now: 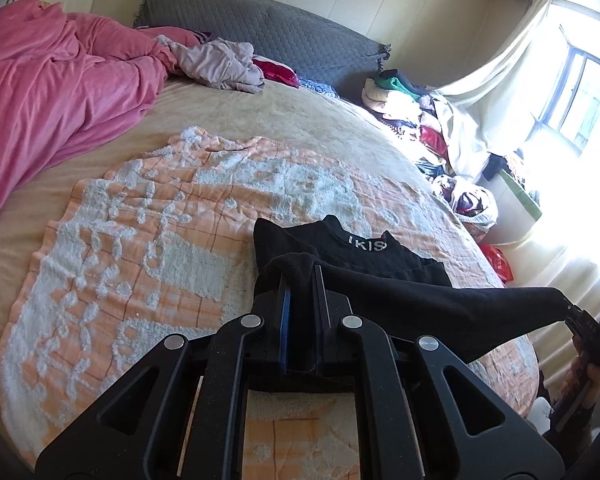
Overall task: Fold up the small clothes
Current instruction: 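Lift the hem with both tools and fold it toward the collar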
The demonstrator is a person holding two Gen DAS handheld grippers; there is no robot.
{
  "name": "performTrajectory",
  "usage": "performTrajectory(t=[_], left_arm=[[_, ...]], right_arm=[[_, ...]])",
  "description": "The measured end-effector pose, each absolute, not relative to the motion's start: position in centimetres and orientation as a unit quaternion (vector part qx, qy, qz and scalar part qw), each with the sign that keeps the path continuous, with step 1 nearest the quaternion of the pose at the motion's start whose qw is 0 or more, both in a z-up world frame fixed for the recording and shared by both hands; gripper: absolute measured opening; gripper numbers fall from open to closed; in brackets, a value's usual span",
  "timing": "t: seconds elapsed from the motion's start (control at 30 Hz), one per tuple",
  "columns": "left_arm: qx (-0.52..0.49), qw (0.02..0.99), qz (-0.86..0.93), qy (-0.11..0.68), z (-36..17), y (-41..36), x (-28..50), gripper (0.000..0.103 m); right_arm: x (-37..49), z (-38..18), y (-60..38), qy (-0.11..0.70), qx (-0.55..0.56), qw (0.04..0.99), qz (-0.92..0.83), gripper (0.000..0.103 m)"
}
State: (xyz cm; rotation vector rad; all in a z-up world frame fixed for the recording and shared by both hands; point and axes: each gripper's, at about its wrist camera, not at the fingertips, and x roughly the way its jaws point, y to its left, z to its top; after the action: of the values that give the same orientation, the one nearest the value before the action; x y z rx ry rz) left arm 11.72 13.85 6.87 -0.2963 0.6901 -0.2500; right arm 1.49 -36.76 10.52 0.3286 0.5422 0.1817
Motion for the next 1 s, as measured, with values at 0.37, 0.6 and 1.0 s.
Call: performTrajectory(t=[0.37,0.6,1.0], left_arm=[[-0.142,0.921,-0.112,0.345,6.0,14.1,15.1,0.003],[-0.144,0.916,-0.105,0.36,4.6,14.3,17.7,0.003],[-0.132,0.907,-0.102,0.386,2.4,13.6,21.4,0.003]], right_arm=[[6.0,10.1,-36.3,0.275,0.157,0.945,0.076,0.007],[9.4,8.6,-36.2,0.293,0.159,0.941,0.062,0.007],[13.8,4.5,-36.5,0.331,0.153,0.931,0.031,0.007]])
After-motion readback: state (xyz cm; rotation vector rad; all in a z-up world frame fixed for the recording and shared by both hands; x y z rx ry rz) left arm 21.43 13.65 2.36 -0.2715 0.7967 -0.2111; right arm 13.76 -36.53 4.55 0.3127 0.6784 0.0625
